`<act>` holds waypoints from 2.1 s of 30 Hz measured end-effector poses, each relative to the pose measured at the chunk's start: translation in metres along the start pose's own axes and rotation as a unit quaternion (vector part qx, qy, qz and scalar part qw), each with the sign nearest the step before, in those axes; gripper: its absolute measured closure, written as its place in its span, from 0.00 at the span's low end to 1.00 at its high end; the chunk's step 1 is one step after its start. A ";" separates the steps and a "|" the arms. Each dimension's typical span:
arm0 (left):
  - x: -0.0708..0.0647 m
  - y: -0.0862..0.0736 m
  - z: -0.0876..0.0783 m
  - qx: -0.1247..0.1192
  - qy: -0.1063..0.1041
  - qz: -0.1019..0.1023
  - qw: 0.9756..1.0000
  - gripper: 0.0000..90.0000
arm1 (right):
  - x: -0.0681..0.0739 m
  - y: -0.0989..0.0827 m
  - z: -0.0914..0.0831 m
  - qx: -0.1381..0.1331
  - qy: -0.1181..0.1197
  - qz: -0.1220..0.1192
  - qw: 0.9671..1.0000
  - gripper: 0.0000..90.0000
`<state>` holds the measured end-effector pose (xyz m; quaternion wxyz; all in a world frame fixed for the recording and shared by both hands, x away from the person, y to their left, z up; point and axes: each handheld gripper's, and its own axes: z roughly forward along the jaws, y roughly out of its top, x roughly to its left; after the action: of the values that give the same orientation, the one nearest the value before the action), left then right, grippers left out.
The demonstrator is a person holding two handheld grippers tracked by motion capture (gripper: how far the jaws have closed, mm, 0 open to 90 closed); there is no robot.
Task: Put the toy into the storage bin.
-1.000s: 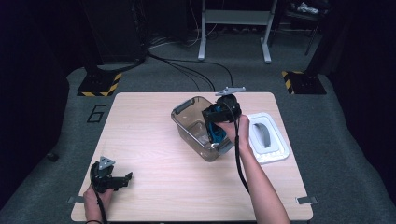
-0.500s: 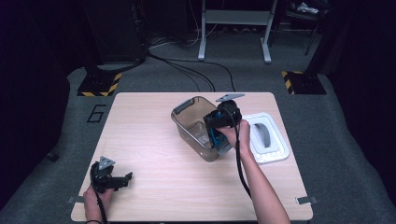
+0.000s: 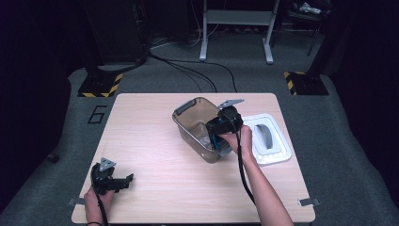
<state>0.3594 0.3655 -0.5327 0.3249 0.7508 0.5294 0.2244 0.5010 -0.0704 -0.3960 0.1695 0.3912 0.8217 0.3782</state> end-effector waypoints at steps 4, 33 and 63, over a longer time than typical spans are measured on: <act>0.000 0.000 0.000 0.000 0.000 0.001 1.000 0.00 | 0.003 -0.002 0.000 0.005 -0.001 -0.002 1.000 0.26; 0.000 0.000 0.000 0.000 0.000 0.000 1.000 0.00 | 0.005 -0.016 -0.010 0.059 0.012 -0.012 0.998 0.26; 0.001 0.000 0.000 0.002 -0.001 0.003 1.000 0.00 | 0.007 -0.017 -0.018 0.094 0.007 -0.010 0.995 0.26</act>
<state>0.3592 0.3661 -0.5324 0.3229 0.7537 0.5270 0.2233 0.4772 -0.0807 -0.3966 0.1296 0.3942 0.8589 0.3002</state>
